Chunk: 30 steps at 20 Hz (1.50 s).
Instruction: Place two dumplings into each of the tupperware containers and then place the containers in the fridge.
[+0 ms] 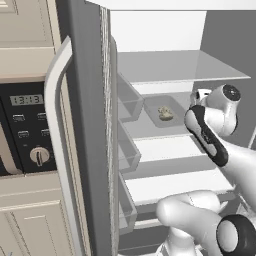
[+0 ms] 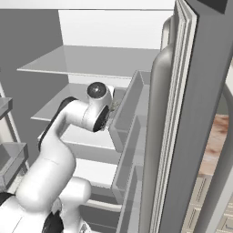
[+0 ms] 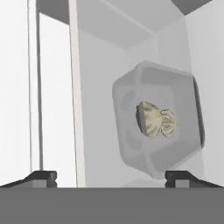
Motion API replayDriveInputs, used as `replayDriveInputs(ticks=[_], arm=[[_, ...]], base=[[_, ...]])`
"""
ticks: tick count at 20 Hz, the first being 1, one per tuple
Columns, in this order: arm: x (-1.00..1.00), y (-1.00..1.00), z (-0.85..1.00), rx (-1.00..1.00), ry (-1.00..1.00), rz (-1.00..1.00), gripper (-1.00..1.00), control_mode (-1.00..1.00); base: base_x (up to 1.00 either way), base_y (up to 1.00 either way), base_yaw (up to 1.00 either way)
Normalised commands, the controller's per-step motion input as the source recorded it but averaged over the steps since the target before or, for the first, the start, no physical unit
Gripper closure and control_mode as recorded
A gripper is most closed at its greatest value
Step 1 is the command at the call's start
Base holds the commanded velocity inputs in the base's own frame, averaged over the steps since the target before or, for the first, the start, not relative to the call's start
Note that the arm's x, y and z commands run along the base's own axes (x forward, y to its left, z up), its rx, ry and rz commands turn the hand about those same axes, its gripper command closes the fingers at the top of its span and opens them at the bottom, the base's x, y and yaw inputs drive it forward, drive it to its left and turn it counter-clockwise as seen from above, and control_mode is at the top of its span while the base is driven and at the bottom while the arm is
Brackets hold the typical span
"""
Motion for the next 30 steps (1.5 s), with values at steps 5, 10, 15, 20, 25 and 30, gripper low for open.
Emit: replayDriveInputs(ticks=[5,10,15,20,25,30], arm=[[-1.00,0.00,0.32,0.00,0.04,-0.18,-1.00,-1.00],[-0.99,0.02,0.68,0.05,0.12,-0.31,-1.00,-1.00],[-0.74,0.05,0.59,0.08,0.10,-0.47,-1.00,-1.00],[-0.75,0.01,0.37,0.20,0.07,-0.51,-1.00,-1.00],[-0.75,0.00,0.03,0.32,0.00,-0.47,-1.00,-1.00],[-0.61,0.04,-0.05,0.34,-0.12,-0.41,-1.00,-1.00]], base=[[0.00,0.00,0.00],[0.00,0.00,0.00],[0.00,0.00,0.00],[0.00,0.00,0.00],[0.00,0.00,0.00],[0.00,0.00,0.00]])
